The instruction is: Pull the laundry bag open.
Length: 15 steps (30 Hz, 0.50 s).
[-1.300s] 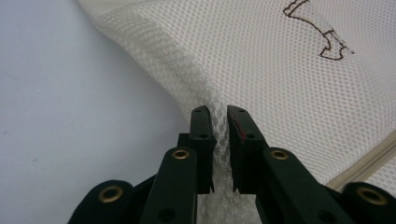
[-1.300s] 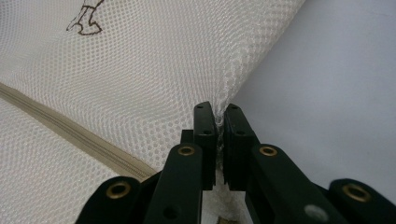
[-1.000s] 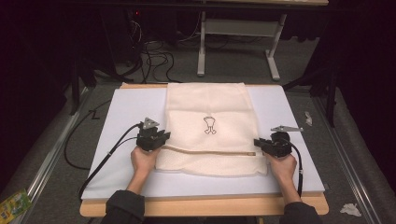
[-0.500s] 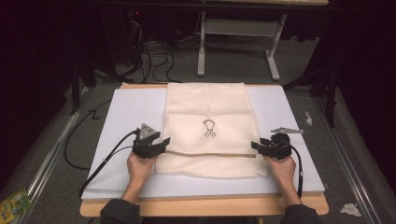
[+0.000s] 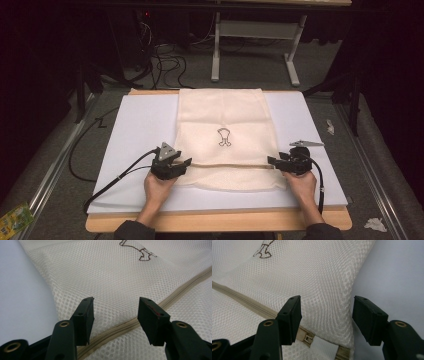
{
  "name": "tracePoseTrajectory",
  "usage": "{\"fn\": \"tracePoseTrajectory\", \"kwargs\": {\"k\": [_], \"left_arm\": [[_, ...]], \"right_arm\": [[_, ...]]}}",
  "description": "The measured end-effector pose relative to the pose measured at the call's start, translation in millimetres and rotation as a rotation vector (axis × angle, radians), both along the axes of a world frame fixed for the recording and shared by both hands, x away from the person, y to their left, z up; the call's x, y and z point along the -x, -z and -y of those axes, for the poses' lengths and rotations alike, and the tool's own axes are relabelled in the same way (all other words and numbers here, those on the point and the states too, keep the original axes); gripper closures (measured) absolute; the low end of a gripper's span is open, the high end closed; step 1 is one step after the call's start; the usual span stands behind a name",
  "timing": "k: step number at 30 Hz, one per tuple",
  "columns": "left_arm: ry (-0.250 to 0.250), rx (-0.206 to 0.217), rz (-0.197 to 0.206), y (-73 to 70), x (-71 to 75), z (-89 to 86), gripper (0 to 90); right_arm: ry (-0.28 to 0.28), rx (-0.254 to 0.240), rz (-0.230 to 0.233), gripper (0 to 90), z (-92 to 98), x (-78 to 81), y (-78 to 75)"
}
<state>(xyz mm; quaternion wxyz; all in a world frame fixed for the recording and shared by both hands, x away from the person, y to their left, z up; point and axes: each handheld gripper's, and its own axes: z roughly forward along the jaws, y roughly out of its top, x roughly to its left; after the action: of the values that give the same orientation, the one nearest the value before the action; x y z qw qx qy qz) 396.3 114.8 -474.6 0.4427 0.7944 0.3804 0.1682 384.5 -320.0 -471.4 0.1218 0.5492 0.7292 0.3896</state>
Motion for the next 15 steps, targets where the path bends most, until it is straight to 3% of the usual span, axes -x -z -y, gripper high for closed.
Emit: {"fn": "tracePoseTrajectory", "kwargs": {"k": [6,15], "left_arm": [[-0.010,-0.014,-0.012,7.7,-1.6,4.5,47.1],[-0.015,-0.018,-0.063,10.0,-6.5,5.7,46.1]], "right_arm": [[0.003,-0.017,-0.015,42.4,0.3,0.8,4.7],[-0.006,-0.040,-0.020,46.1,7.5,7.0,5.1]]}}
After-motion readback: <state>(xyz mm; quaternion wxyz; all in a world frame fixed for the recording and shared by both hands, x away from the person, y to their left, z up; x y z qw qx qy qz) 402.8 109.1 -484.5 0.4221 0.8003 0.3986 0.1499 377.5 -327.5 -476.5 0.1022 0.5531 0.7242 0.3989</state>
